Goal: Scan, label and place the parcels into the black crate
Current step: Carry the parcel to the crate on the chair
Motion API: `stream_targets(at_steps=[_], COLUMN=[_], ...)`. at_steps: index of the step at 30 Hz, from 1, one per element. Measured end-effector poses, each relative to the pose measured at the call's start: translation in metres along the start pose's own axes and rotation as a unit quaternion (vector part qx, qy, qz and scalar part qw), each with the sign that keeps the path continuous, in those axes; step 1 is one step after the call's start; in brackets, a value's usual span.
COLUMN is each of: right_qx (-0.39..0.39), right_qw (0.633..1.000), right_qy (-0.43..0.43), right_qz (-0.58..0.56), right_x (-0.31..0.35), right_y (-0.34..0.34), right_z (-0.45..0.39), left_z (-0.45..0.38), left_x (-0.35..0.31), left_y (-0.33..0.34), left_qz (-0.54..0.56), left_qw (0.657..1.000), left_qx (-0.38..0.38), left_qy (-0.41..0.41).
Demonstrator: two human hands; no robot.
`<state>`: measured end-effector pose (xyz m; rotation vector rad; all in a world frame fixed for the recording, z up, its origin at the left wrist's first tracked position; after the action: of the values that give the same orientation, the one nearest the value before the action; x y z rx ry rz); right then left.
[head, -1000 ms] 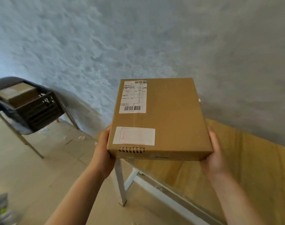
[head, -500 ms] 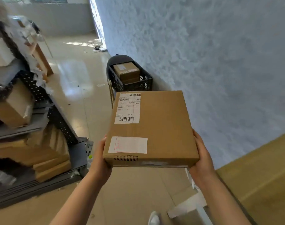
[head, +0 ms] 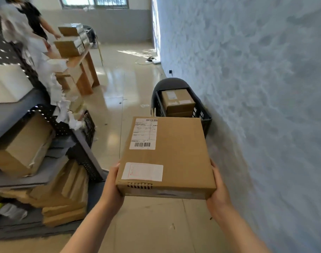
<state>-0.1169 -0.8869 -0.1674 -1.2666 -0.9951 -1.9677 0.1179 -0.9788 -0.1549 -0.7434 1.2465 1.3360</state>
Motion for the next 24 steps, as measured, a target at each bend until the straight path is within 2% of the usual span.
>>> stream_targets(at_steps=[7,12,18,24], right_qx=[-0.031,-0.044,-0.089,-0.123], right_qw=[0.999,0.998,0.987,0.969], right_qy=[0.036,0.047,0.127,0.202], right_qz=[-0.001,0.020,0.047,0.066], right_x=[0.020,0.033,0.042,0.044], right_y=[-0.004,-0.005,-0.014,-0.044], right_z=[-0.150,-0.265,-0.392,-0.501], left_z=[-0.148,-0.265,-0.389,-0.475], left_x=[0.001,-0.005,0.010,0.035], left_y=[0.045,0.086,0.128,0.176], left_qz=[-0.029,-0.067,-0.074,-0.103], left_qw=[1.000,0.997,0.986,0.969], left_qx=[-0.002,0.043,0.007,-0.014], left_qy=[-0.011,-0.011,-0.152,-0.224])
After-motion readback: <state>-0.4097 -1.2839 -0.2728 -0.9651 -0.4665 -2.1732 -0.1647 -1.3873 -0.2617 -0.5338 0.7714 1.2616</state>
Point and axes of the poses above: each hand's wrist, its own z-axis away from the middle knuckle, its own y-axis out of the palm, x = y × z, the point moved 1 cm from there along -z, towards the middle knuckle, and after that the axes turned 1 degree about x, right-handed, at the moved point
